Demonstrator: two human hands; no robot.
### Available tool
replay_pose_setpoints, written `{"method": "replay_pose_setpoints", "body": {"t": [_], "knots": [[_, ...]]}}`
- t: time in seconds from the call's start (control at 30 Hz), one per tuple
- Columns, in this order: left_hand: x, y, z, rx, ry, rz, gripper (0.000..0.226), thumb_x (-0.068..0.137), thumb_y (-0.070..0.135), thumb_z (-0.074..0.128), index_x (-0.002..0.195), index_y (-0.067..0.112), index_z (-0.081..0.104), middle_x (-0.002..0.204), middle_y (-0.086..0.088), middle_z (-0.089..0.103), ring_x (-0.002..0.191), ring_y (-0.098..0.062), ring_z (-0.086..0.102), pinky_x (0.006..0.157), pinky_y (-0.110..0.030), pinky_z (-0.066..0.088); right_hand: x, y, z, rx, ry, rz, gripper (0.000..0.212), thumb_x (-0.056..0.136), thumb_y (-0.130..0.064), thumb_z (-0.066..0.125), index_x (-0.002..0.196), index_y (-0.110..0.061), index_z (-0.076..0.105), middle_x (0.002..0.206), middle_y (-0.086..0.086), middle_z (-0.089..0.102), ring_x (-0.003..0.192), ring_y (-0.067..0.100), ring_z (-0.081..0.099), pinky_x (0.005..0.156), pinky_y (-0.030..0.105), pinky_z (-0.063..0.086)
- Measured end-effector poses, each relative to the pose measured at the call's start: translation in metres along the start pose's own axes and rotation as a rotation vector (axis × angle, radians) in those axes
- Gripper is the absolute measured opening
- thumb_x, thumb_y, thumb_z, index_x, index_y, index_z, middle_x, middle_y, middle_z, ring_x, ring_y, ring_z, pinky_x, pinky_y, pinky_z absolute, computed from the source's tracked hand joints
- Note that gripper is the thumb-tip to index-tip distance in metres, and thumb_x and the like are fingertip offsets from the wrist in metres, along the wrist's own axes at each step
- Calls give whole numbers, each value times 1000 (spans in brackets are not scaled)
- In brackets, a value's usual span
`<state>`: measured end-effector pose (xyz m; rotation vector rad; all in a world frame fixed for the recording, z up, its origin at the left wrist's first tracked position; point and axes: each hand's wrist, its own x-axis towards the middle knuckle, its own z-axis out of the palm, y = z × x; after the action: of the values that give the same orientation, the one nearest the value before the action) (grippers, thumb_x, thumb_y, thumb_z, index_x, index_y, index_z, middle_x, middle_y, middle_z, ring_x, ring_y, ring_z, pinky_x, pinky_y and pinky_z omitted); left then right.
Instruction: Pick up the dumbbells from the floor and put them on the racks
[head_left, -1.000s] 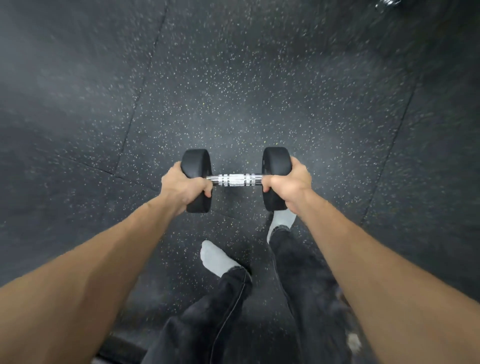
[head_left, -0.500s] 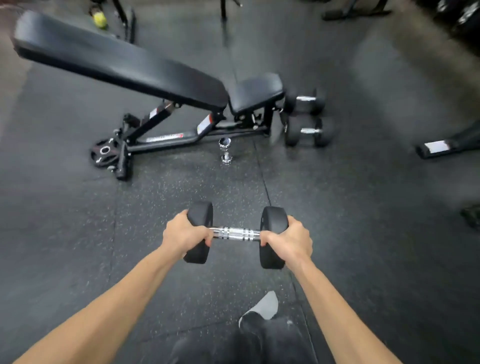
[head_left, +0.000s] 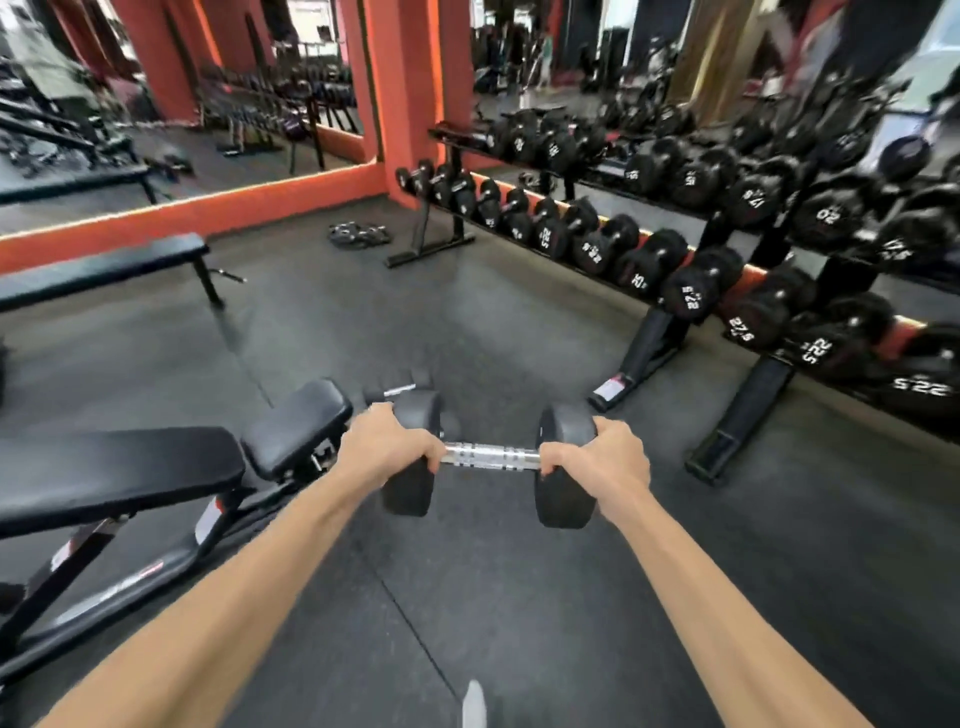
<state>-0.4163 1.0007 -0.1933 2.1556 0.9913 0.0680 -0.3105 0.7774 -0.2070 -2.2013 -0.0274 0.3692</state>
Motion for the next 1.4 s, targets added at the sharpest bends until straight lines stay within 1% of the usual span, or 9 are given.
{"method": "replay_pose_setpoints", "body": {"t": [0.13, 0.3, 0.5, 0.63, 0.8, 0.93, 1.17, 1.3, 1.4], "knots": [[56, 103, 16, 18, -60, 143, 83, 29, 38, 78, 105, 14, 57, 99, 0, 61, 87, -22, 59, 62, -28, 54, 55, -16, -69, 100, 136, 40, 68, 32, -37, 77, 96, -16, 71, 95, 2, 75, 85, 25, 70, 65, 35, 58], [101, 244, 64, -41, -179, 362, 120, 30, 32, 81, 143, 10, 48, 129, -7, 58, 110, -27, 57, 60, -27, 45, 109, -27, -173, 174, 343, 61, 80, 39, -37, 80, 116, -19, 65, 105, -4, 65, 91, 22, 65, 55, 25, 42], [114, 420, 143, -31, -322, 585, 80, 19, 36, 77, 93, 6, 65, 89, -4, 68, 76, -20, 64, 51, -25, 43, 167, -3, -312, 269, 606, 95, 93, 42, -31, 83, 131, -13, 62, 96, -5, 63, 73, 9, 52, 55, 26, 43], [110, 537, 216, -11, -384, 687, 84, 23, 37, 78, 98, 8, 54, 88, 1, 58, 75, -14, 58, 53, -26, 49, 225, 32, -411, 277, 720, 145, 95, 39, -28, 84, 129, -10, 63, 86, -6, 57, 68, 9, 49, 61, 27, 50], [104, 666, 318, -24, -474, 720, 92, 25, 30, 79, 110, -1, 63, 101, -13, 68, 86, -27, 67, 54, -30, 53, 290, 70, -538, 196, 806, 218, 75, 36, -29, 82, 105, -14, 60, 79, -7, 60, 67, 12, 55, 72, 36, 62], [101, 758, 389, -33, -554, 709, 92, 35, 25, 84, 119, -3, 60, 103, -15, 69, 84, -28, 68, 49, -24, 48, 343, 98, -631, 132, 830, 227, 96, 38, -29, 82, 131, -11, 61, 83, -6, 58, 73, 17, 60, 73, 37, 62], [124, 913, 523, -9, -578, 780, 79, 22, 31, 79, 93, -1, 67, 93, -16, 72, 79, -30, 70, 53, -28, 52, 458, 169, -765, 86, 900, 291, 85, 43, -33, 83, 123, -7, 66, 78, -6, 57, 60, 9, 45, 76, 33, 60], [143, 992, 605, -15, -640, 767, 83, 23, 30, 80, 99, 2, 63, 94, -15, 71, 80, -28, 70, 51, -26, 51, 528, 204, -833, 122, 913, 338, 85, 46, -31, 85, 125, -7, 64, 69, -11, 43, 60, 8, 43, 78, 36, 61], [159, 1035, 660, -22, -668, 717, 84, 19, 23, 78, 97, -6, 67, 92, -21, 73, 75, -29, 69, 57, -30, 51, 579, 229, -869, 106, 862, 366, 87, 49, -31, 86, 129, -7, 61, 80, -8, 57, 62, 12, 48, 65, 28, 53]]}}
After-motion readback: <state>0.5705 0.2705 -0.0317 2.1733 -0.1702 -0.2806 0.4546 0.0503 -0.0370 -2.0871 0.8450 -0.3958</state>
